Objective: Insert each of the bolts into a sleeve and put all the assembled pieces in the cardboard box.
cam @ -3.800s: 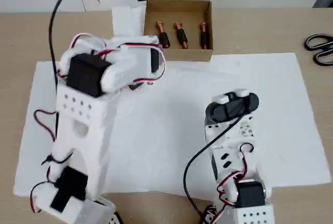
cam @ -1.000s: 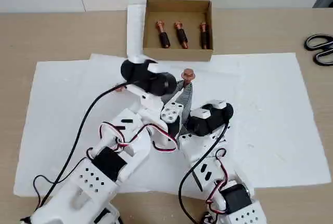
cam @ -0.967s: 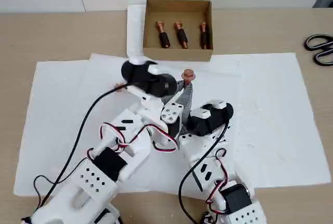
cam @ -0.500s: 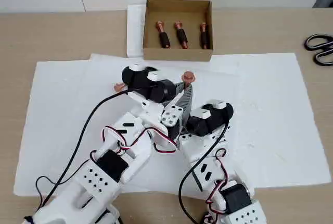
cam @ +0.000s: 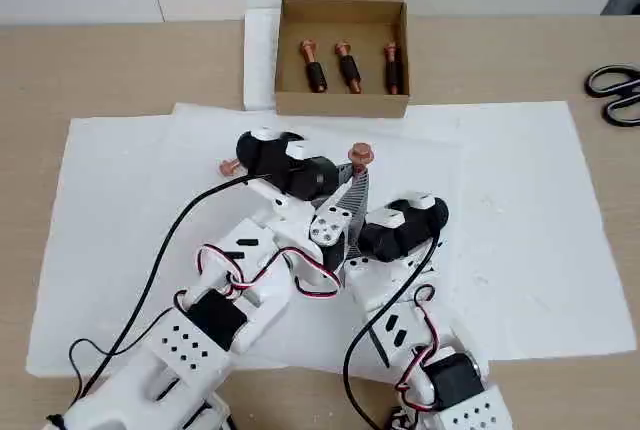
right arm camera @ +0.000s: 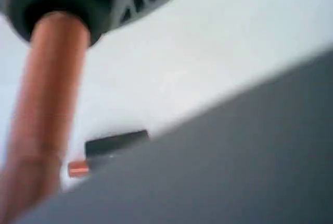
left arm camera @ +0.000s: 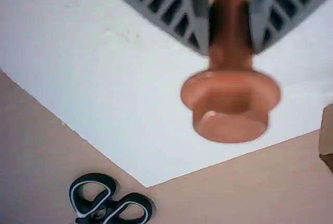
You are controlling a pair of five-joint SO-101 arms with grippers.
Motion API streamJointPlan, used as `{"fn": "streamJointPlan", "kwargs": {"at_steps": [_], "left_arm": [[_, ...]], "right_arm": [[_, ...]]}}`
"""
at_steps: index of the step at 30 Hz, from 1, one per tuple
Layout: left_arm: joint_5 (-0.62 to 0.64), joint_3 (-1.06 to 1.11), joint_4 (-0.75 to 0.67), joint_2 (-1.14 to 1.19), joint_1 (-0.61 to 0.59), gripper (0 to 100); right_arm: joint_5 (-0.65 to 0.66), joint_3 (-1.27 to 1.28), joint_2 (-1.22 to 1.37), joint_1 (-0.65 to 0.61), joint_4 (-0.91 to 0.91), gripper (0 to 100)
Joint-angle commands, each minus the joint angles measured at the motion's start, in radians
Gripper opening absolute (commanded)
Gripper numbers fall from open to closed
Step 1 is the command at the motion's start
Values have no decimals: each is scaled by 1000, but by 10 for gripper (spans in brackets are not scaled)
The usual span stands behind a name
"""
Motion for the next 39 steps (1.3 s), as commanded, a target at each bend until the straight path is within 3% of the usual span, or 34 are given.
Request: {"fn": "streamJointPlan", "kwargs": {"at_steps": [1,10,16,39], "left_arm": [[-2,5,-26,-37,8,6],[-3,28,-21,-37,15,6],[-3,22,94,-37,72,6],[-5,21,203,-37,74,6]], "right_arm": [[-12,-11,-15,-2,-16,4],[-12,-11,-15,-2,-16,4],[-12,-8,-15,-2,-16,4],[-12,-6,-15,-1,-16,4]]}}
